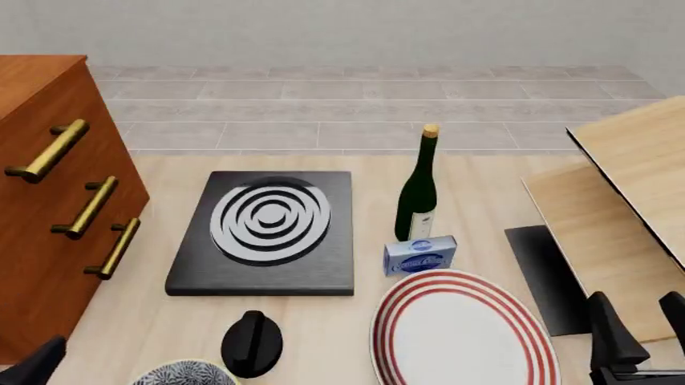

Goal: Put the bowl on the top of the cabinet.

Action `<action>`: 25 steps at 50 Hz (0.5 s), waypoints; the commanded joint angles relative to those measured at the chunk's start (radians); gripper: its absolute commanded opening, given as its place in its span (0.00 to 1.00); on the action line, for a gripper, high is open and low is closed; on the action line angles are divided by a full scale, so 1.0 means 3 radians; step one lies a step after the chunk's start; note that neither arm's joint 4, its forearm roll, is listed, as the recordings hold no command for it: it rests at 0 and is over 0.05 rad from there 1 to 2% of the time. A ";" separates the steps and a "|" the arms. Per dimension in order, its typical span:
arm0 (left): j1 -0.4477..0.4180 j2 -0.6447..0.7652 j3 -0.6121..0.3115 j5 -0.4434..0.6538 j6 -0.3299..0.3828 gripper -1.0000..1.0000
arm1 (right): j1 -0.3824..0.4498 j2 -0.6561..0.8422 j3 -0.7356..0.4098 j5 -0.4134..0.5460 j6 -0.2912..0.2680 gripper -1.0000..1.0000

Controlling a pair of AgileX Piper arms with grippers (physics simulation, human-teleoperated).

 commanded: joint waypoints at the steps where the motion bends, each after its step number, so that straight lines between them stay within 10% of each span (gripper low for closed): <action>1: -0.0175 0.0027 -0.0086 0.0335 0.0067 1.00 | 0.0001 0.0000 0.0000 0.0000 0.0001 1.00; 25: -0.0680 0.0165 -0.0012 0.0609 -0.0008 1.00 | 0.0000 0.0000 0.0000 0.0000 0.0000 1.00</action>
